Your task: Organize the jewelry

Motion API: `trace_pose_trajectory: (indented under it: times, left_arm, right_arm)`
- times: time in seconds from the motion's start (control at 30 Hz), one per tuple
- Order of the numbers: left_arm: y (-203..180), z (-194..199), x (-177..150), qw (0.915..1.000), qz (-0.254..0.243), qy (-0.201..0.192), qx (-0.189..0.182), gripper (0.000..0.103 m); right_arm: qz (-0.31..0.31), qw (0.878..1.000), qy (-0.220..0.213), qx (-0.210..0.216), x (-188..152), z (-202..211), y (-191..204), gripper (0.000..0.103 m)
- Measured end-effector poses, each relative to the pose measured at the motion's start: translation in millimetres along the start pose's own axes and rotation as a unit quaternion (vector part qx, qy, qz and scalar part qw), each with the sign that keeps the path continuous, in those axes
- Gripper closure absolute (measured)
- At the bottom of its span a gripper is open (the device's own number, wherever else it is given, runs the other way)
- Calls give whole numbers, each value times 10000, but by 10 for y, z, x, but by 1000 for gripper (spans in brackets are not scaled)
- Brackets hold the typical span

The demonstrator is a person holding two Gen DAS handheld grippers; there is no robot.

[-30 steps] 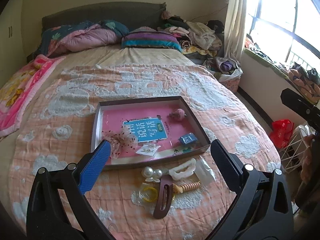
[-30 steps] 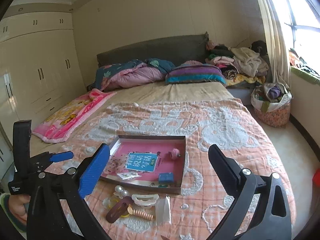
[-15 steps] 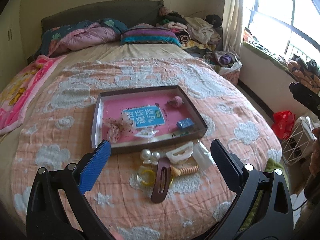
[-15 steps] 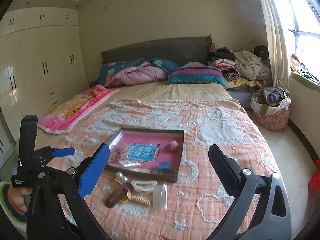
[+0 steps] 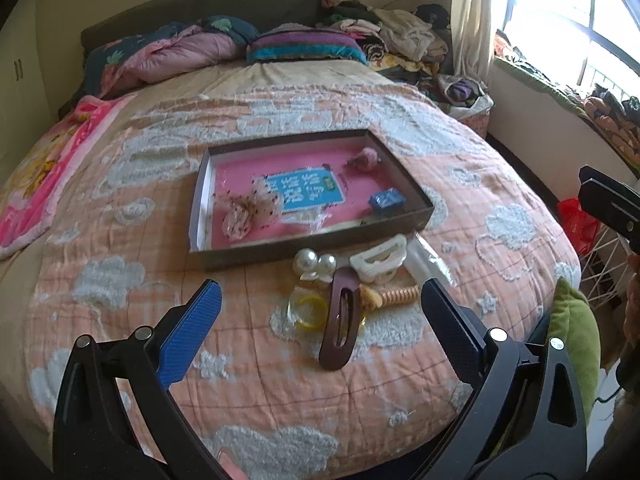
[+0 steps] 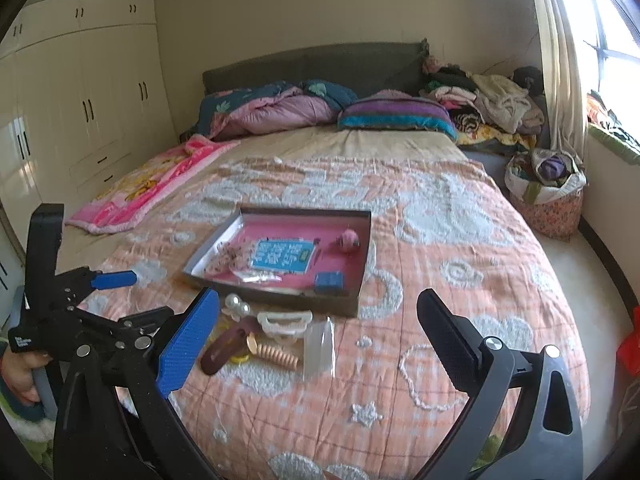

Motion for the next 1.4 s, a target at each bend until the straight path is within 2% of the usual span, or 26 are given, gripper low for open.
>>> trace_pose_trajectory:
  times: [0.43, 0.63, 0.8, 0.9, 1.07, 1.13, 1.23, 1.4]
  left_arm:
    - [84, -294, -424, 9985, -86, 534, 67, 10]
    - [-17, -488, -586, 9970, -226, 729, -102, 10]
    - [-107, -633, -622, 9959, -349, 808, -216, 30]
    - [-172, -741, -613, 9952, -504, 831, -143, 40]
    - [-270, -938, -593, 9933, -686, 927, -98, 48]
    - [-292, -992, -599, 9926, -697, 984, -155, 55]
    - [-285, -1036, -599, 9925, -703, 986, -152, 71]
    - [-187, -980, -595, 9930, -502, 996, -386, 74]
  right_arm:
    - [-134, 9975, 690, 25, -493, -384, -98, 4]
    - [-119, 9955, 914, 222, -616, -531, -79, 5]
    - [-144, 9945, 1012, 218, -601, -669, -133, 5]
    - [-68, 9937, 1087, 282, -559, -798, -126, 5]
    - [-159, 9897, 1315, 542, -501, -1134, -123, 5]
    - [-138, 9881, 1411, 593, -485, -1267, -123, 8]
    - [-156, 9854, 1565, 646, -490, -1447, -115, 12]
    - [-76, 9825, 1724, 698, -502, -1705, -17, 12]
Point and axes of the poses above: each gripper's, at about its wrist camera, not at the fingertips, and z roughly against the way its jaws point, y to its left, x to its top, the point moved 3 cm from there along -z, roughly the way its jaws point, and after that the axes turned 9 degrees about x, right-handed, at the moved point
